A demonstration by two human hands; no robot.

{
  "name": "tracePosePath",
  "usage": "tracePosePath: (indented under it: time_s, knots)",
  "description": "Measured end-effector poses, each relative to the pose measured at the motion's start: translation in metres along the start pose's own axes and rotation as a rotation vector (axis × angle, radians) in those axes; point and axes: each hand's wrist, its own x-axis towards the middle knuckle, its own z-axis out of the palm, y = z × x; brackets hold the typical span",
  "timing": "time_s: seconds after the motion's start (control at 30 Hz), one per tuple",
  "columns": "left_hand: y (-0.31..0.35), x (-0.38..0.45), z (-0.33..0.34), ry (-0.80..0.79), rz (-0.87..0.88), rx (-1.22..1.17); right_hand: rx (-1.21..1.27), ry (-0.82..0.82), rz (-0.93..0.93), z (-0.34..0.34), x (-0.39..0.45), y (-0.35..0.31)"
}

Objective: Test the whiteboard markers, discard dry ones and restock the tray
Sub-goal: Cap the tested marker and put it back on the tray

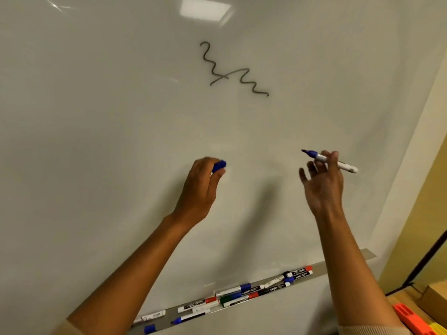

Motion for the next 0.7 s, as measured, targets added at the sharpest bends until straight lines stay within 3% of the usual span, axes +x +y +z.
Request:
tracePosePath:
  time_s: [0.2, 0.43, 0.7]
  knots:
    - [0.002, 0.075, -0.016, 0.173, 0.295, 0.294, -0.132, -0.199, -0.068, 0.061, -0.016, 0.008]
    - [-0.028, 0.112, -0.048, 0.230, 0.344, 0.612, -0.374, -0.417, -0.294, 0.113, -0.020, 0.005]
    - [-0.055, 0.125, -0.059, 0.282, 0.480, 0.822, -0.485, -0.398, -0.510, 0.179, 0.007, -0.002]
